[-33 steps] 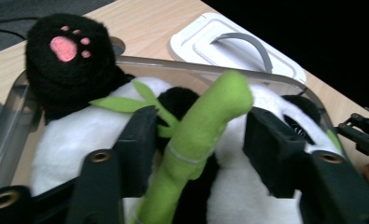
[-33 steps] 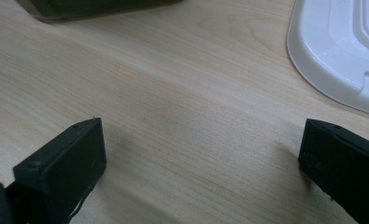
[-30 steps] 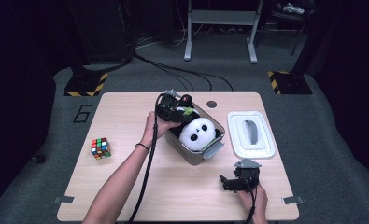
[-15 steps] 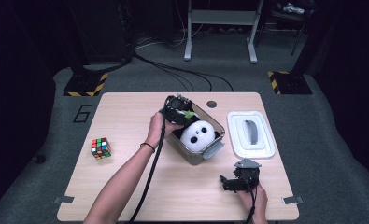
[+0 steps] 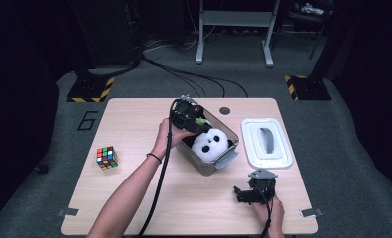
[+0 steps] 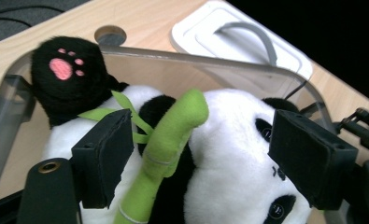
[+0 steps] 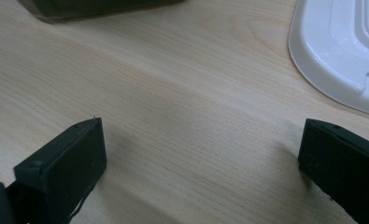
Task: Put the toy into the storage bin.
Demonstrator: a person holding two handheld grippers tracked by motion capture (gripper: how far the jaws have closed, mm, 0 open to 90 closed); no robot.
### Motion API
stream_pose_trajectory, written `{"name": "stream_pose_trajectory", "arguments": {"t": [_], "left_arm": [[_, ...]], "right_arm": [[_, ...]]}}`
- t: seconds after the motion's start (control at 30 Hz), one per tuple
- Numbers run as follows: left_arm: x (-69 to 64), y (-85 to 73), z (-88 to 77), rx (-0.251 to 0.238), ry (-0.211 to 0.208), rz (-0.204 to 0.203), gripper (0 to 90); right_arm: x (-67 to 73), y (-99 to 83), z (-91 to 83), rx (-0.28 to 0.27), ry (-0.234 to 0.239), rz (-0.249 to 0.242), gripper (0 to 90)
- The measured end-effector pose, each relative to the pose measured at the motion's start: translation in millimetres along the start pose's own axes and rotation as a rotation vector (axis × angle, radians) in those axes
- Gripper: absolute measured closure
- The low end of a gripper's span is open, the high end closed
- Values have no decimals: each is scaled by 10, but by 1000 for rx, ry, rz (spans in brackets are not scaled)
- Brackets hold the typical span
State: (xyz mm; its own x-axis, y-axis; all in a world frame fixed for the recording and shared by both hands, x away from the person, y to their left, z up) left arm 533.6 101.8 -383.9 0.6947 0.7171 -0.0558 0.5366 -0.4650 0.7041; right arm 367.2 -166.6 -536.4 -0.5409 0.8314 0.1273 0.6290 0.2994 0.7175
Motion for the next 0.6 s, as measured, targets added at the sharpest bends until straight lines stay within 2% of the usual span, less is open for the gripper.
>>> {"name": "stream_pose_trajectory", "arguments": {"t": [0.03,0.07,0.1,0.23,0.3,0.6], "left_arm": [[-14,-6,42,16,-4,-1,242],[-27,-12,81,35,10,18,242],[-44,-17,104,44,25,28,242],[-61,-31,138,67,31,35,271],[-90,-42,188,109,43,63,289],[-96,-61,240,127,35,63,316]], "right_arm": [[-1,0,1,-2,-1,-1,2],[-1,0,1,-2,-1,-1,2],[-1,0,0,0,0,-1,2],[-1,0,0,0,0,-1,2],[-3,-1,-1,1,0,-4,2],[-3,-1,-2,3,3,-6,3]]}}
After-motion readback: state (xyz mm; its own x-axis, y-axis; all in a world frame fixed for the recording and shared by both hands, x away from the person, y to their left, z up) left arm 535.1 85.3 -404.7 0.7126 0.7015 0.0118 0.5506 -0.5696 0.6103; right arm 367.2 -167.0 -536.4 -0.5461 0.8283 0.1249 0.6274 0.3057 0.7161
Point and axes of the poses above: each handheld gripper's, and its own axes: z roughly forward along the jaws, y roughly out of its top, x roughly to its left, the point moved 1 cm from there along z, roughly forward along the jaws, and after that the axes turned 10 degrees about y, right-handed, at the moved point
